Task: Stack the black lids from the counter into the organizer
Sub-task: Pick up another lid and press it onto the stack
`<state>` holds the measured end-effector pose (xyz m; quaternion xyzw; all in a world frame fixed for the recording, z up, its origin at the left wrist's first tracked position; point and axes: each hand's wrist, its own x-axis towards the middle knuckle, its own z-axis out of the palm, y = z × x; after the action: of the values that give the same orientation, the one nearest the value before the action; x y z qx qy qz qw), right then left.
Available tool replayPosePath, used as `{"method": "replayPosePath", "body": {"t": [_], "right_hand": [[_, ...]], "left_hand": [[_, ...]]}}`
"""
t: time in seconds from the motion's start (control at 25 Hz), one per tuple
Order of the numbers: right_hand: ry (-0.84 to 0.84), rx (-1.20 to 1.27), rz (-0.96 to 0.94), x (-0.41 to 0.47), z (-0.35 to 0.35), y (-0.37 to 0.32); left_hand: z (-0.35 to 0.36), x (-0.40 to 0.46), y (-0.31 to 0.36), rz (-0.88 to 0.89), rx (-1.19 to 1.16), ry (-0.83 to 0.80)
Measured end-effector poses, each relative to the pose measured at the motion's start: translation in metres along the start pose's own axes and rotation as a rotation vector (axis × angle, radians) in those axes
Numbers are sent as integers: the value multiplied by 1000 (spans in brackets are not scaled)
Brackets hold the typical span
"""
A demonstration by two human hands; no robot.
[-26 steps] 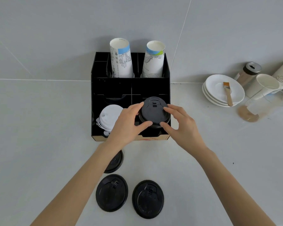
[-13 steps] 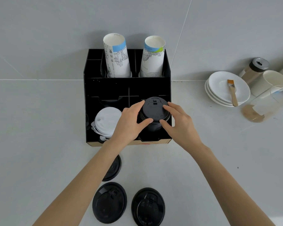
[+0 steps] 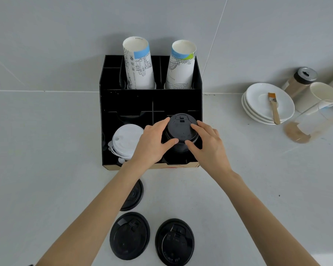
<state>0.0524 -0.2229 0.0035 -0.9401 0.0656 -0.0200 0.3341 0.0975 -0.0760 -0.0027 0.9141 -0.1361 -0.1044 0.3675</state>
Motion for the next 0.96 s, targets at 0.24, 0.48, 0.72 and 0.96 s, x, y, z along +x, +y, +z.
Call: {"method": "replayPosePath", "body": {"t": [0.24,0.48,0.72,0.96], "right_hand": [[47,-1,0,-10,-2,-5],[115,96,-93,-38,1,-25],[26,125,-140,-67,22,-38],[-142,101,-90,-88,57,-44]], "left_hand": [[-10,-13,-1,-1,-25,14],[-29,-50,-9,-38,-92,81],[-44,-90,-38,-74,-110,166],[-49,-124,-71,-141,-126,173]]}}
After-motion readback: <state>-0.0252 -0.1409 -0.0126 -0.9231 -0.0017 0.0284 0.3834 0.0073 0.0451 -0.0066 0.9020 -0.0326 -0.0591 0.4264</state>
